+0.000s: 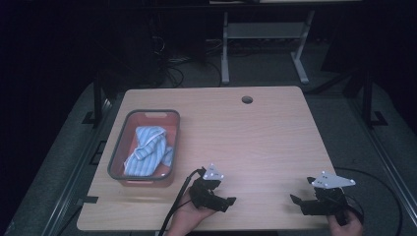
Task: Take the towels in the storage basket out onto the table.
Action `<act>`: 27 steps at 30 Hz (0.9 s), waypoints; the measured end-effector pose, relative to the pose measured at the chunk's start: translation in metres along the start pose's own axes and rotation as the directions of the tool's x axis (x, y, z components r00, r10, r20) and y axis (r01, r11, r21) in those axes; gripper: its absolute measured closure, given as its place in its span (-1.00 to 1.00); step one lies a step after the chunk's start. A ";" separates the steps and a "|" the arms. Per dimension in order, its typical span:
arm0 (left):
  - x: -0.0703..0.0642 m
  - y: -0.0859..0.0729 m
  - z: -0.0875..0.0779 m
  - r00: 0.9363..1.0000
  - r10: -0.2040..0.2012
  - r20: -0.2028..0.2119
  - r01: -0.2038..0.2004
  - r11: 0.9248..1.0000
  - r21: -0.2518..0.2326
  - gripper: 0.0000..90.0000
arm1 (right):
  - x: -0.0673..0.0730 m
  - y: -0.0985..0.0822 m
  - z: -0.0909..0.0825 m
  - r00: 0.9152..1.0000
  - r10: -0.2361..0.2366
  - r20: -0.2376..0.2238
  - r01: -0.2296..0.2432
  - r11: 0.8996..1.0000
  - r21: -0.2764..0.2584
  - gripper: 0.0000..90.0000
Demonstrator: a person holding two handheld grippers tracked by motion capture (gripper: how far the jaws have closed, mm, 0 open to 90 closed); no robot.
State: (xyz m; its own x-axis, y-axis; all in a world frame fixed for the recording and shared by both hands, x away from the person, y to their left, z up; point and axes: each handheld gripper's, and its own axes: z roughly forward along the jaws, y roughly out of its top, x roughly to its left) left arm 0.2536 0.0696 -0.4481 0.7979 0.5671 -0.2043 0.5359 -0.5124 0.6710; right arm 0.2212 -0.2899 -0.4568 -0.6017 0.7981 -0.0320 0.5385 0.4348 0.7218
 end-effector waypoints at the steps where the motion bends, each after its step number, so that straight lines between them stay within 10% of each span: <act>1: 0.000 0.000 0.000 1.000 -0.001 -0.001 0.001 1.000 -0.002 -0.52 | 0.000 0.000 0.000 1.000 0.001 0.000 -0.001 1.000 -0.001 -0.69; 27: 0.007 0.029 -0.012 1.000 0.000 0.016 0.000 0.999 -0.044 -0.51 | -0.008 -0.002 0.004 0.998 0.055 0.010 -0.055 0.998 -0.005 -0.69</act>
State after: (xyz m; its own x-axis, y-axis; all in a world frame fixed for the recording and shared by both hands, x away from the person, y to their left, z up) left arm 0.2715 0.0659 -0.4217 0.8024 0.5566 -0.2155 0.5237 -0.4833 0.7015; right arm 0.2267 -0.2957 -0.4608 -0.5651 0.8250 0.0012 0.5679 0.3880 0.7259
